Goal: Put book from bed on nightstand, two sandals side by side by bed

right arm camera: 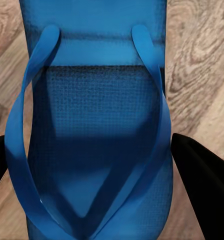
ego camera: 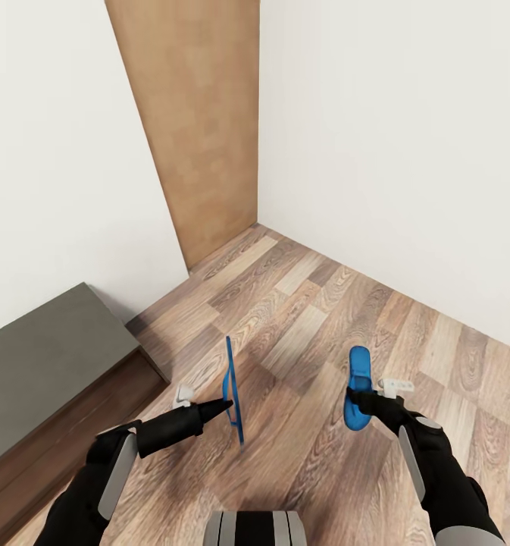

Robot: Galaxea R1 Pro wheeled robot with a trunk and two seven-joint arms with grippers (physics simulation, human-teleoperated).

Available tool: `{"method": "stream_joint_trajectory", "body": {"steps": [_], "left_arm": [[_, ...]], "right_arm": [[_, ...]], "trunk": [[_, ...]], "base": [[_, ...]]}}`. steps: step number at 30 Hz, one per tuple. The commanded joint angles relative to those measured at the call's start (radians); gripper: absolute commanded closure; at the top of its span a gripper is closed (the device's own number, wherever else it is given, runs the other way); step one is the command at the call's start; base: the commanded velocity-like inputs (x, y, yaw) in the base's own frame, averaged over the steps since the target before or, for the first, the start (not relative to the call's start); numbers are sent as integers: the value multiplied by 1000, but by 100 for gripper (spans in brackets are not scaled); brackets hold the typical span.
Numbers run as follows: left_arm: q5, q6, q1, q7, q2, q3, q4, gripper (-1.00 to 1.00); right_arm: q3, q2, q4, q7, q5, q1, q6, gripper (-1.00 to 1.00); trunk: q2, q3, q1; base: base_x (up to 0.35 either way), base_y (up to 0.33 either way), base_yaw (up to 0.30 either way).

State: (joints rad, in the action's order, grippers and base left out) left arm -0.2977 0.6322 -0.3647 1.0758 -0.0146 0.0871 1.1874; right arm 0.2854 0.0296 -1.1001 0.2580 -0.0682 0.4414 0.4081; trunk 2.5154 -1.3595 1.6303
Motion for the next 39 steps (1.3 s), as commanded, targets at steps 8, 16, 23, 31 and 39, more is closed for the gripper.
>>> {"method": "stream_joint_trajectory", "body": {"steps": [8, 16, 23, 31, 39], "left_arm": [[0, 6, 0, 4, -2, 2, 0, 100], [0, 6, 0, 4, -2, 2, 0, 100], [0, 6, 0, 4, -2, 2, 0, 100], [0, 4, 0, 4, -3, 2, -1, 100], [4, 1, 0, -2, -5, 1, -38, 100]], "right_arm": [[-5, -3, -80, 6, -10, 0, 3, 100], [-6, -4, -93, 6, -11, 0, 3, 100], [-5, -3, -112, 7, -12, 0, 3, 100], [-5, -3, -182, 5, -17, -3, 4, 100], [1, 39, -168, 75, -3, -5, 140, 100]], "trunk": [[-2, 30, -4], [-4, 61, -7], [-5, 88, -10], [-7, 119, -14], [-9, 150, -18]], "base": [[0, 0, 0], [0, 0, 0], [0, 0, 0], [0, 0, 0], [0, 0, 0]]}}
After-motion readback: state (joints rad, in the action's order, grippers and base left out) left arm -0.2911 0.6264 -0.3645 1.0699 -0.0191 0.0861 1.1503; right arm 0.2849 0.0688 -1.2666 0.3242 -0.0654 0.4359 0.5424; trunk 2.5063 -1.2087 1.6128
